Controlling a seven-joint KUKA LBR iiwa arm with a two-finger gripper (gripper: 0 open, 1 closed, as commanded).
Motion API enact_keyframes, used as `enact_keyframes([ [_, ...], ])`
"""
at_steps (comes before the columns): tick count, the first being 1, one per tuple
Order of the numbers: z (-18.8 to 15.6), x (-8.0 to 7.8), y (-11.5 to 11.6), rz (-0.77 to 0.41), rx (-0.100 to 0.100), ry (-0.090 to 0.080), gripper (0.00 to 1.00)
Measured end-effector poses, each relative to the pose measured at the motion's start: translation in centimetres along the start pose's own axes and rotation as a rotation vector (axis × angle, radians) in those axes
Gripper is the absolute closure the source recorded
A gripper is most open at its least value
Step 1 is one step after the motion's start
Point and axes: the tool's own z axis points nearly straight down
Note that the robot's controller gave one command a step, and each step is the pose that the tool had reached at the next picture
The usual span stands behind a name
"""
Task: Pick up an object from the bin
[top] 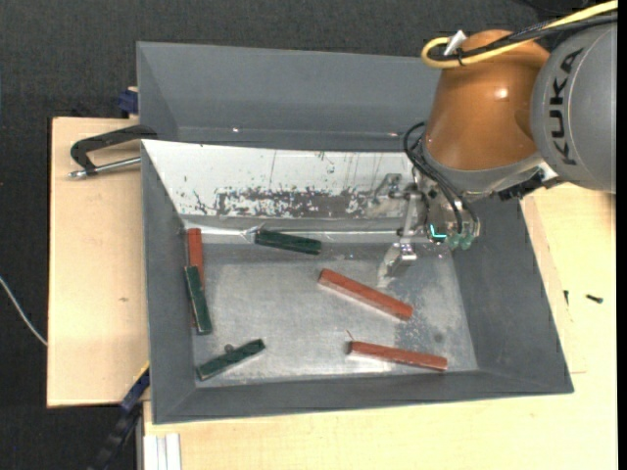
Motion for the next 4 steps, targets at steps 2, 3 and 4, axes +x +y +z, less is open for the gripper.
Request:
enact_keyframes([
  [2,3.9,-0.1,-0.1,0.050,-0.001,-0.016,0.00],
  [3,12.6,-3.2,0.6,0.040,-0.002,-0.004,1.00],
  [4,12.6,-3.2,0.6,0.040,-0.002,-0.005,1.00],
])
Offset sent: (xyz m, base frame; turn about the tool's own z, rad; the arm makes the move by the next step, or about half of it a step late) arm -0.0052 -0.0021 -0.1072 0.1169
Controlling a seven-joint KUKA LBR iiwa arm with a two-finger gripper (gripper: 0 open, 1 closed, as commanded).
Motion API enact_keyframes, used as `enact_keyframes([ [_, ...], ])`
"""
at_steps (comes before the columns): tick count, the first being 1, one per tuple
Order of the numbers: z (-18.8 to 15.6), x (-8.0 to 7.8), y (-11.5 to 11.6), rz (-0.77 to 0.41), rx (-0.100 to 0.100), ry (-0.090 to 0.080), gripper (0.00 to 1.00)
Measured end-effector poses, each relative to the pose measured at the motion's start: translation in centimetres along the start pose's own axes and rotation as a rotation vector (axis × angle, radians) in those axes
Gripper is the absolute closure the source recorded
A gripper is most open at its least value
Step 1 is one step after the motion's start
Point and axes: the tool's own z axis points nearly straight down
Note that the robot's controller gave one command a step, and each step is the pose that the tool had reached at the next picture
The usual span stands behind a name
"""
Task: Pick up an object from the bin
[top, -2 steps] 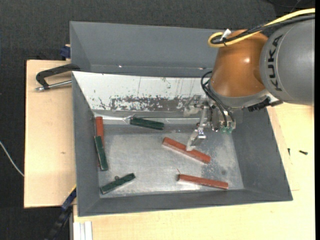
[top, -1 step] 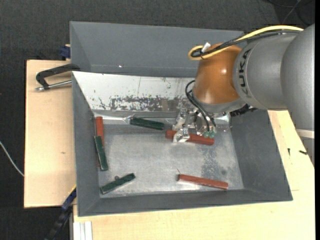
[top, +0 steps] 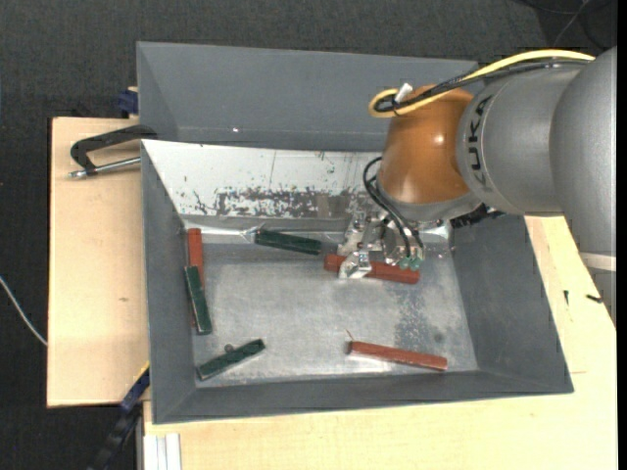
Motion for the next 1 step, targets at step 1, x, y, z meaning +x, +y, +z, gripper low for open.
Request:
enact_keyframes([
  [1,-14.99,3.32,-1.09,0.077,0.000,-0.013,1.00],
])
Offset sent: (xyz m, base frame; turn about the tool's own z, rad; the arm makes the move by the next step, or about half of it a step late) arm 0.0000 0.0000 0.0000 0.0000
